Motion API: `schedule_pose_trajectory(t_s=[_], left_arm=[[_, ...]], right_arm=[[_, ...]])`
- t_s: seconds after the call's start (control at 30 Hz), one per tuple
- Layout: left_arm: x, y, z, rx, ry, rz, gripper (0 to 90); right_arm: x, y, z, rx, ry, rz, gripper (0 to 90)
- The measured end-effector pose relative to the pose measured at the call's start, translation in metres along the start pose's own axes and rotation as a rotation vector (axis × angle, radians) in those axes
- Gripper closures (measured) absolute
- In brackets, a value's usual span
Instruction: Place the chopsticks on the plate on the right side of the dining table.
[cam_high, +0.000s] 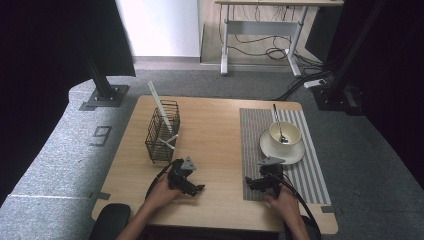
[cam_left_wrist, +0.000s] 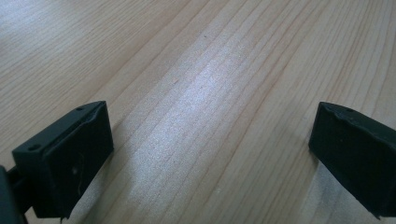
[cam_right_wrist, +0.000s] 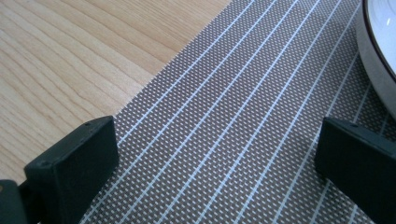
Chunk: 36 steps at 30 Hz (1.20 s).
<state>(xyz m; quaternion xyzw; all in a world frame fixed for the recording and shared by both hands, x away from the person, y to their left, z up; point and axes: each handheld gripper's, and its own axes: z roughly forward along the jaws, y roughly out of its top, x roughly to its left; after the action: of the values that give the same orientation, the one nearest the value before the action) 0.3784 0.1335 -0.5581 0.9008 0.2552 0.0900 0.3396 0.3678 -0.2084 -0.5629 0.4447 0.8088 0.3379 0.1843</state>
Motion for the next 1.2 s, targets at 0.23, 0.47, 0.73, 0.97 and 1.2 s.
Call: schedule_pose_trajectory(t_s=[0.23,0.47,0.73,0.97,1.2], left_arm=[[0.0000,0.0000,0.0000,0.000,0.000,0.000,0.0],[0.0001,0.0000,0.0000,0.000,0.000,0.000,0.0],[0.0001,0.0000,0.0000,0.000,0.000,0.000,0.0],[0.0001,0.0000,0.0000,0.000,0.000,0.000,0.0],[0.0001,0.0000,0.0000,0.000,0.000,0.000,0.0]], right_arm=[[0.0000,0.0000,0.0000,0.000,0.000,0.000,0.0],[0.0001,0.0000,0.0000,0.000,-0.001,-0.001,0.0],[-0.0004,0.0004,0.0001,0.003,0.004,-0.003,0.0],[-0.0009,0.0023,0.0004,0.017,0.007,-0.006,0.0],[-0.0001,0.0047,-0.0010,0.039,0.010,-0.012,0.0]])
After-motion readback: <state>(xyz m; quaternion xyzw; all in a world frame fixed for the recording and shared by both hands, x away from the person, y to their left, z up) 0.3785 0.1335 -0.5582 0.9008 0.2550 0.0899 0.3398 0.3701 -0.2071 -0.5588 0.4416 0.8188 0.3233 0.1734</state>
